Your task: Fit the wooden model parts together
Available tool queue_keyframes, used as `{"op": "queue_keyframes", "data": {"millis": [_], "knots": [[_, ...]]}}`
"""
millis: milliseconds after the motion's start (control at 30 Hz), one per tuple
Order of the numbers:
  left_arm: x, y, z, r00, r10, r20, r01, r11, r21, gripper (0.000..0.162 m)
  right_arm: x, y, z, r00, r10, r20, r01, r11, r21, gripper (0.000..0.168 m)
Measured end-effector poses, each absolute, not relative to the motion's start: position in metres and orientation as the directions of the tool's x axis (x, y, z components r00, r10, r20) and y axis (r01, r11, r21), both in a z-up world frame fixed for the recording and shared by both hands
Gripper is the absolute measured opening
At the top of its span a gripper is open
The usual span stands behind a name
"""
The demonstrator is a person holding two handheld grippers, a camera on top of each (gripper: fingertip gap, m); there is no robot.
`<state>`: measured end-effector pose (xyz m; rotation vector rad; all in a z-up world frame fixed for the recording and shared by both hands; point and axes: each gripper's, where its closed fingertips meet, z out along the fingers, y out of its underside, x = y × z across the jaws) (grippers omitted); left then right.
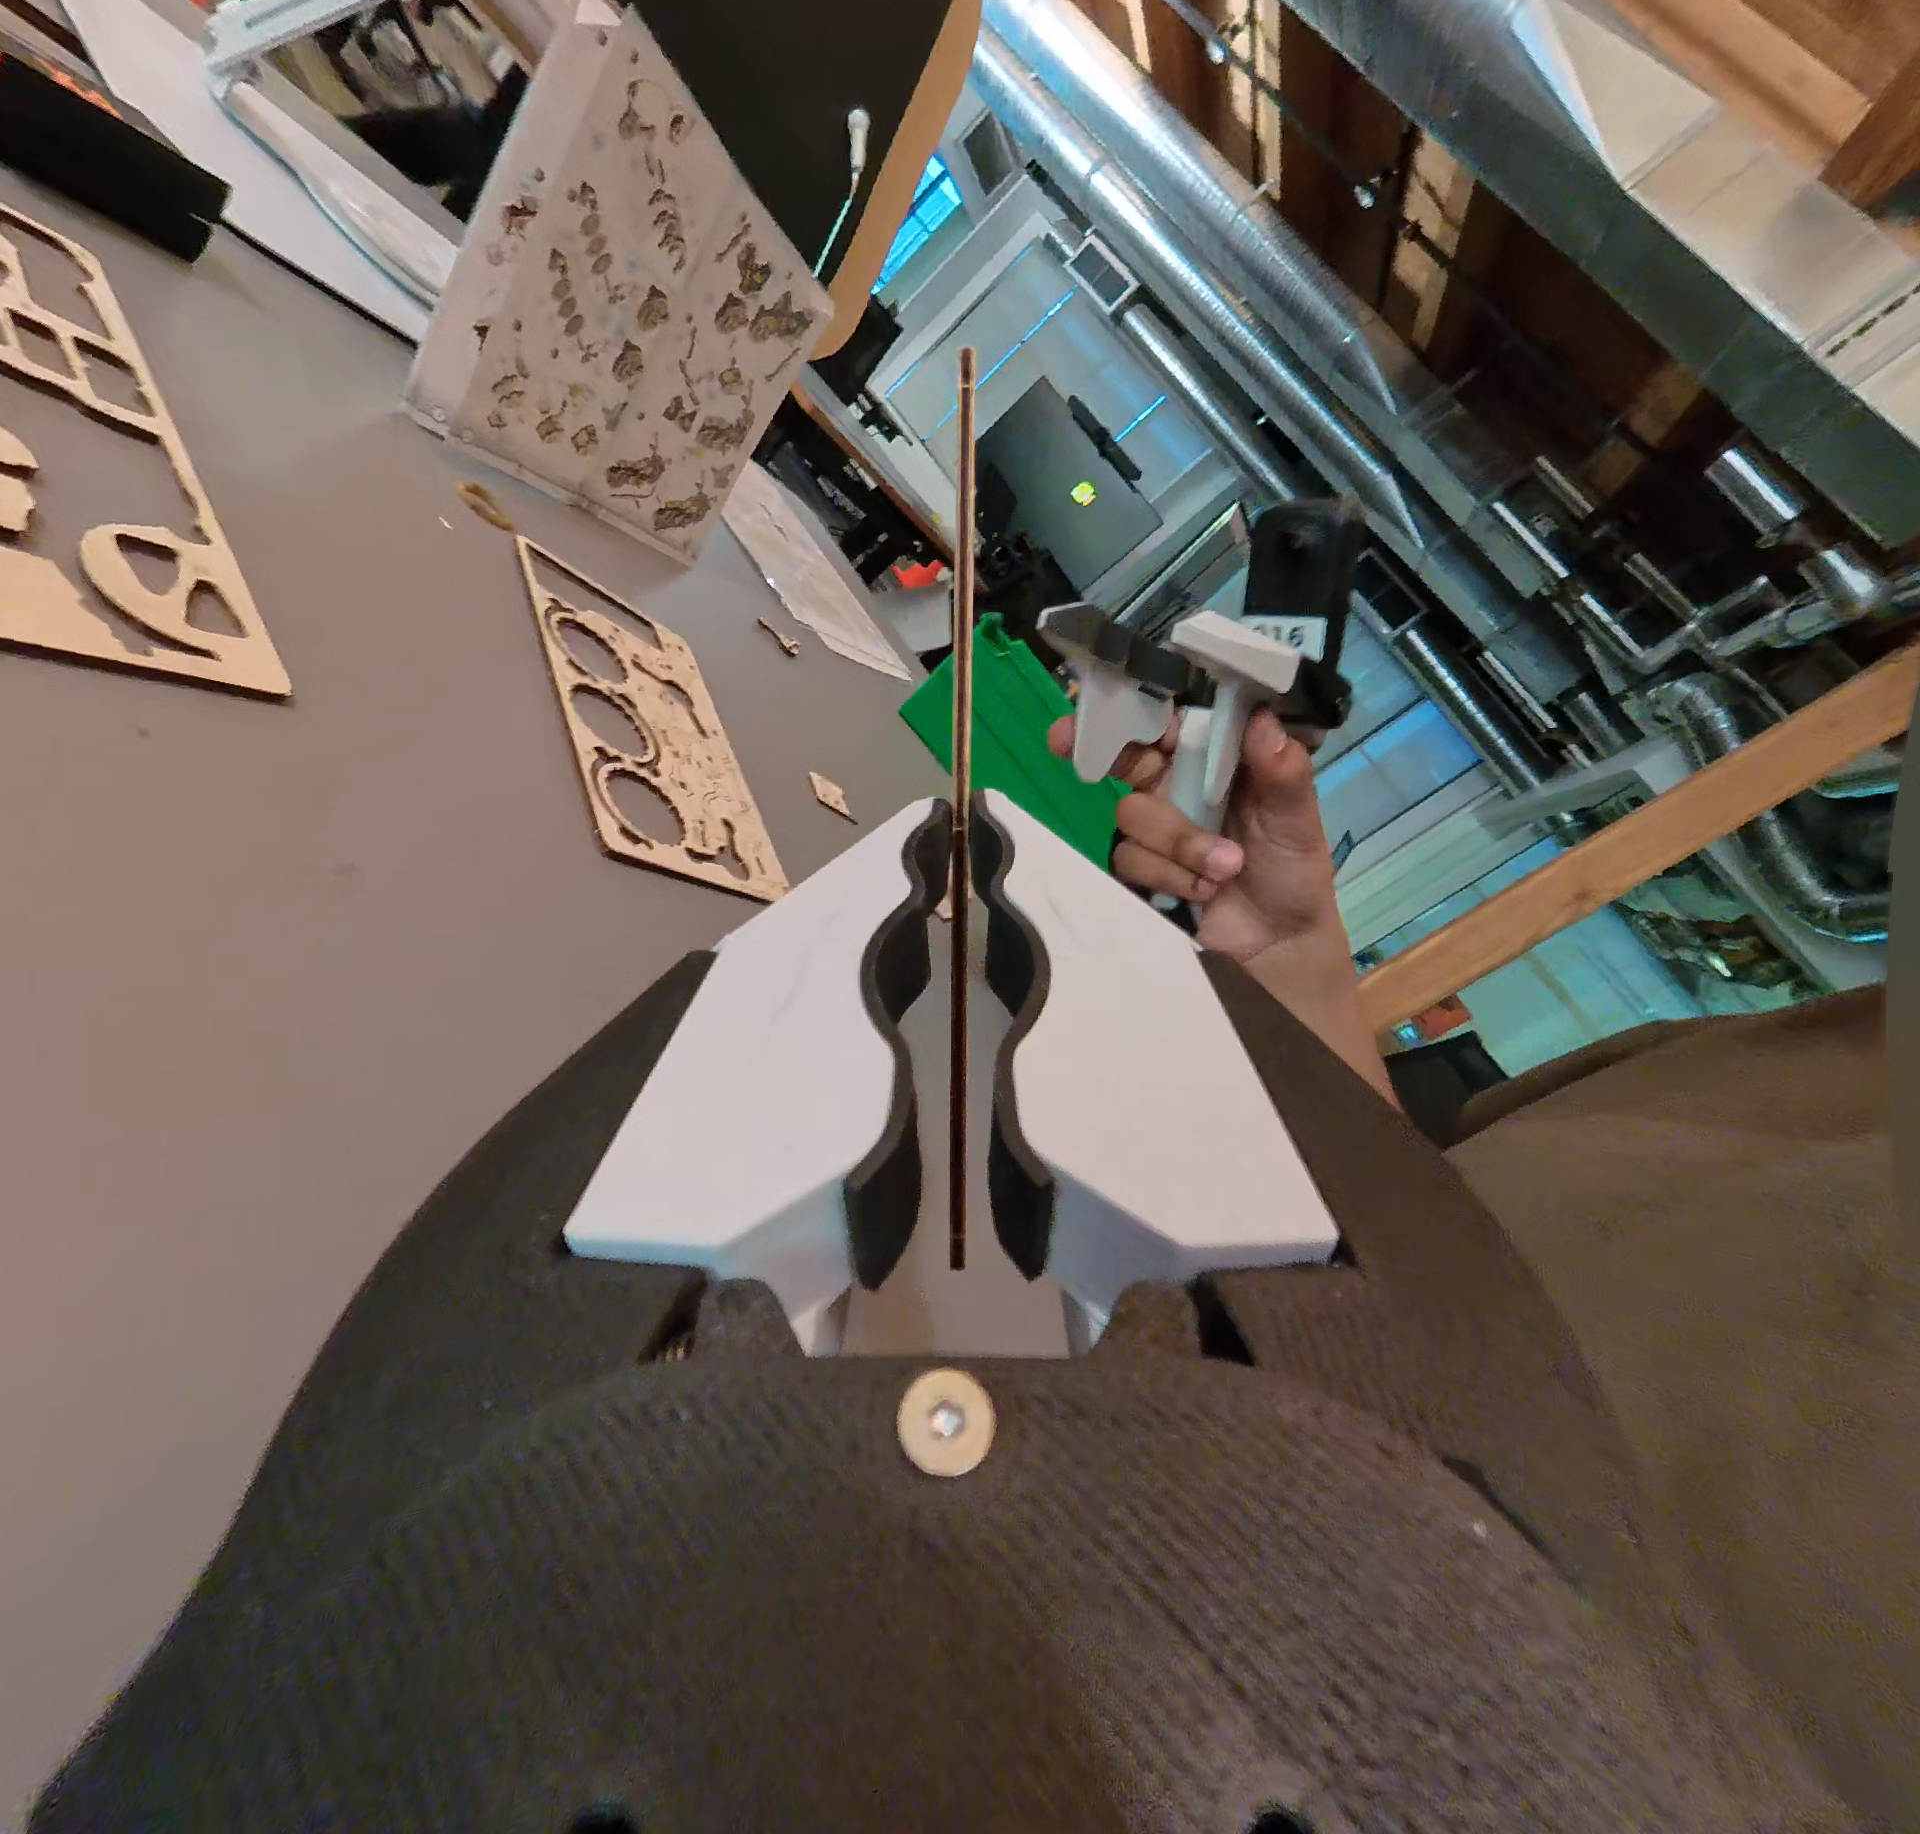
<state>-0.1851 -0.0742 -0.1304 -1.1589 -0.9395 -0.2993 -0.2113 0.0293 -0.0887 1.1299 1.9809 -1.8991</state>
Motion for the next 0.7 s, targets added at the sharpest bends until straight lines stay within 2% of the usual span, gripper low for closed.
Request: {"op": "queue_keyframes", "data": {"millis": [100, 200, 300, 500, 700], "knots": [[-0.183, -0.067, -0.123, 0.611, 0.196, 0.767, 0.646, 0.436, -0.627, 0.0, -0.194, 0.0, -0.117, -0.677, 0.334, -0.656, 0.684, -0.043, -0.728, 0.049], [-0.179, -0.06, -0.121, 0.62, 0.189, 0.761, 0.642, 0.434, -0.632, 0.0, -0.18, -0.027, -0.129, -0.668, 0.259, -0.697, 0.72, -0.012, -0.694, 0.049], [-0.173, -0.054, -0.122, 0.627, 0.177, 0.758, 0.65, 0.417, -0.635, 0.0, -0.179, -0.04, -0.127, -0.658, 0.199, -0.726, 0.737, -0.026, -0.675, 0.041], [-0.17, -0.046, -0.125, 0.622, 0.201, 0.757, 0.649, 0.41, -0.641, 0.0, -0.178, -0.047, -0.129, -0.629, 0.142, -0.765, 0.77, -0.024, -0.638, 0.012], [-0.173, -0.046, -0.139, 0.647, 0.413, 0.641, 0.552, 0.327, -0.767, 0.003, -0.18, -0.047, -0.141, -0.65, 0.223, -0.726, 0.745, -0.002, -0.667, 0.011]]}}
